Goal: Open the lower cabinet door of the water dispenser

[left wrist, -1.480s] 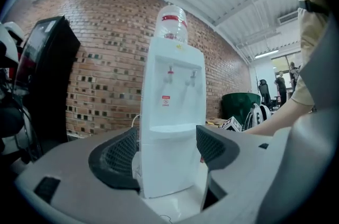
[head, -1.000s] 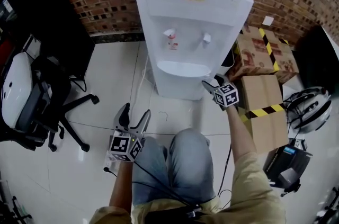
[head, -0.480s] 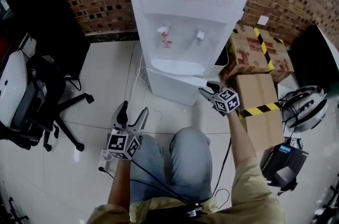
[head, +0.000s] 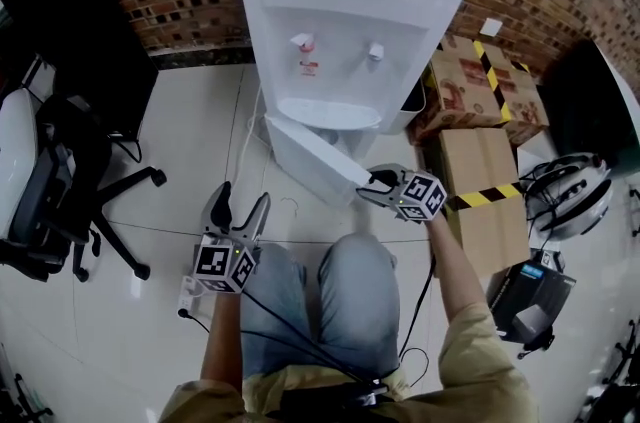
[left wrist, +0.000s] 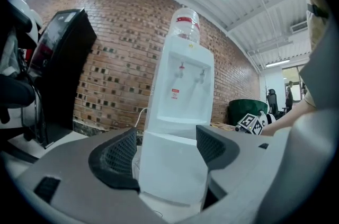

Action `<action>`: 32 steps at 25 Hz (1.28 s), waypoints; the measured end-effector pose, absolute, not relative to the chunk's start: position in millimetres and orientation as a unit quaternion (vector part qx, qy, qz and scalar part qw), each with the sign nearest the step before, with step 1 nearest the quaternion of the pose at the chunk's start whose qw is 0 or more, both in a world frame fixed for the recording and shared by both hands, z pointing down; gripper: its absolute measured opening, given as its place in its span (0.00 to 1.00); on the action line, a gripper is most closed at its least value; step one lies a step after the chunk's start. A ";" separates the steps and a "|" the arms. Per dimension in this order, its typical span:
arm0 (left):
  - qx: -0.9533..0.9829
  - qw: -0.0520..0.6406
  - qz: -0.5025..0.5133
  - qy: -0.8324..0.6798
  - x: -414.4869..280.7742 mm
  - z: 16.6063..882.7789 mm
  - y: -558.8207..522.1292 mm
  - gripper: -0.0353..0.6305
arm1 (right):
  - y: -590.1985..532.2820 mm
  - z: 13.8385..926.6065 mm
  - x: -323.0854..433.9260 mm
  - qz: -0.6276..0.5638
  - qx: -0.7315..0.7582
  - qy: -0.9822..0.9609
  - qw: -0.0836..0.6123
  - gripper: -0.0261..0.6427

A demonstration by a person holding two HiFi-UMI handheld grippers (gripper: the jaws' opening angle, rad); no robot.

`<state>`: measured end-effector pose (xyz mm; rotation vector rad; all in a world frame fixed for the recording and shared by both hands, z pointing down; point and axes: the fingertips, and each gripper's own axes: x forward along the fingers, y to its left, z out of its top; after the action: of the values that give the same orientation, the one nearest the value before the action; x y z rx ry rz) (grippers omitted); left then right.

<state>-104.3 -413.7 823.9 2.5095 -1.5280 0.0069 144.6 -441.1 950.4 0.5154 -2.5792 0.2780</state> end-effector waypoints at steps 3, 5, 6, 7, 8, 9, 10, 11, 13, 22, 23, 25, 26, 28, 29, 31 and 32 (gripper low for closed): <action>0.840 0.110 0.002 -0.531 -112.4 829.2 -413.2 0.55 | -414.7 950.4 101.7 0.072 0.101 -0.957 0.262 0.37; 0.837 0.115 0.002 -0.535 -115.8 834.1 -410.3 0.55 | -399.4 952.9 73.9 0.058 0.049 -0.960 0.270 0.39; 0.835 0.116 0.002 -0.537 -118.1 836.7 -407.9 0.55 | -392.7 953.9 60.2 0.057 0.027 -0.961 0.271 0.39; 0.833 0.116 0.002 -0.540 -121.3 839.2 -405.0 0.55 | -386.3 955.0 46.5 0.058 0.005 -0.962 0.268 0.40; 0.831 0.117 0.002 -0.544 -125.5 841.3 -402.0 0.55 | -380.4 955.2 32.7 0.060 -0.015 -0.963 0.262 0.39; 0.828 0.117 0.002 -0.549 -130.6 842.7 -399.1 0.55 | -375.4 953.7 18.8 0.063 -0.032 -0.964 0.255 0.39; 0.824 0.119 0.003 -0.554 -136.5 843.3 -396.7 0.55 | -371.5 951.9 5.2 0.066 -0.047 -0.965 0.248 0.39; 0.820 0.121 0.004 -0.559 -142.7 843.4 -394.4 0.55 | -368.5 951.3 -7.8 0.069 -0.059 -0.967 0.240 0.39; 0.812 0.124 0.006 -0.570 -155.5 843.8 -389.8 0.55 | -363.4 952.4 -31.4 0.074 -0.078 -0.969 0.224 0.40; 0.781 0.120 -0.002 -0.613 -199.9 839.9 -370.4 0.55 | -370.5 949.5 -139.3 0.086 -0.072 -0.978 0.178 0.33; 0.778 0.118 -0.006 -0.617 -204.1 838.4 -368.1 0.55 | -373.8 949.3 -148.0 0.092 -0.068 -0.978 0.172 0.34; 0.774 0.110 -0.007 -0.623 -211.7 835.8 -362.4 0.55 | -382.7 949.4 -168.8 0.097 -0.044 -0.981 0.164 0.36; 0.773 0.106 -0.004 -0.626 -215.5 834.7 -359.2 0.55 | -389.2 949.5 -180.6 0.097 -0.027 -0.982 0.162 0.36; 0.771 0.099 0.004 -0.629 -224.2 833.4 -352.6 0.55 | -404.9 949.0 -204.5 0.105 0.010 -0.982 0.156 0.36; 0.769 0.098 0.007 -0.631 -228.6 832.9 -349.2 0.55 | -413.1 948.4 -215.4 0.117 0.029 -0.981 0.151 0.36; 0.765 0.100 0.010 -0.636 -235.4 830.8 -340.5 0.55 | -424.9 949.8 -231.3 0.155 0.062 -0.976 0.137 0.36; 0.763 0.102 0.010 -0.638 -237.0 827.1 -336.4 0.55 | -428.4 953.1 -234.8 0.178 0.074 -0.972 0.132 0.36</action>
<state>-237.0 -336.4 827.1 2.2524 -1.8854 0.0306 -234.8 -428.4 953.1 0.2140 -2.8215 0.5162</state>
